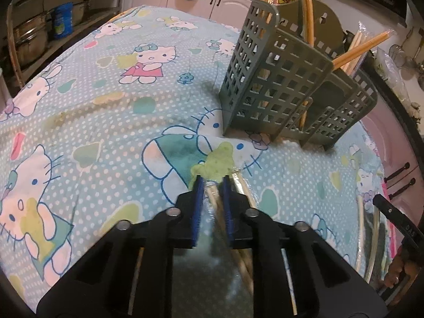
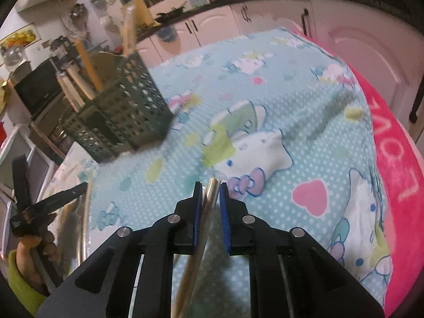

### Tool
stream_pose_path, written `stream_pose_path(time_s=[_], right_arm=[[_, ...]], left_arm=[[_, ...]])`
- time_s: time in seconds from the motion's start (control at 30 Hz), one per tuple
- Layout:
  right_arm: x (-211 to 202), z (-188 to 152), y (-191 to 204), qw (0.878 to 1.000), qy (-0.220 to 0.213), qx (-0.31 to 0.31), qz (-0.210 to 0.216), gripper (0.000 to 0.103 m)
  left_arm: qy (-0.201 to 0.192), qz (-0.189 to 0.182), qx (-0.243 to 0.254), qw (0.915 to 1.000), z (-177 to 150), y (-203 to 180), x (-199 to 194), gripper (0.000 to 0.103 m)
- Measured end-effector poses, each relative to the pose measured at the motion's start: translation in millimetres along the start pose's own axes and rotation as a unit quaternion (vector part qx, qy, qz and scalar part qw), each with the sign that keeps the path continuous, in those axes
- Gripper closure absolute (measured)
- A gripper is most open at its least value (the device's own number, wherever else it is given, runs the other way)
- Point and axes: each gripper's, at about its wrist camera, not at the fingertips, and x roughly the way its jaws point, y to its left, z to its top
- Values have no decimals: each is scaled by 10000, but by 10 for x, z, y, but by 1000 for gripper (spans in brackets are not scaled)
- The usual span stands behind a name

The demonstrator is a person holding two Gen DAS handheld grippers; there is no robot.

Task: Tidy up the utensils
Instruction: 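Close the left tool on a chopstick while the right tool grasps one, then lift the left tool's chopstick over the caddy while the right tool carries its own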

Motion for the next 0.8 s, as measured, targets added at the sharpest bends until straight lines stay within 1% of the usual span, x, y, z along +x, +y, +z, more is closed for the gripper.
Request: stream_pose_path(time_s=[0.1,0.2,0.27,0.5,0.8], right_arm=[[-61,32,75,9999,-95,-122,30,94],[-99,70,98,9998,-133,-136,71,94],[-130,90,114,9997,-162,-140,125,94],[-325,154,320,9980,-350,-373,361,96],[-612,258,664,9929,-699,-690,665,97]], left_arm=[[-48,-237,-66,9997,-33,-2,-56,98],[-190,-422,-7,9989,-75,-63,-176,99],[-254,-482,-6,9985,-73,-98,-264,99],[-660,-678,47,9955,36,-188,-589,100],[-1127,-965,275,9885,235,-330,-1031,101]])
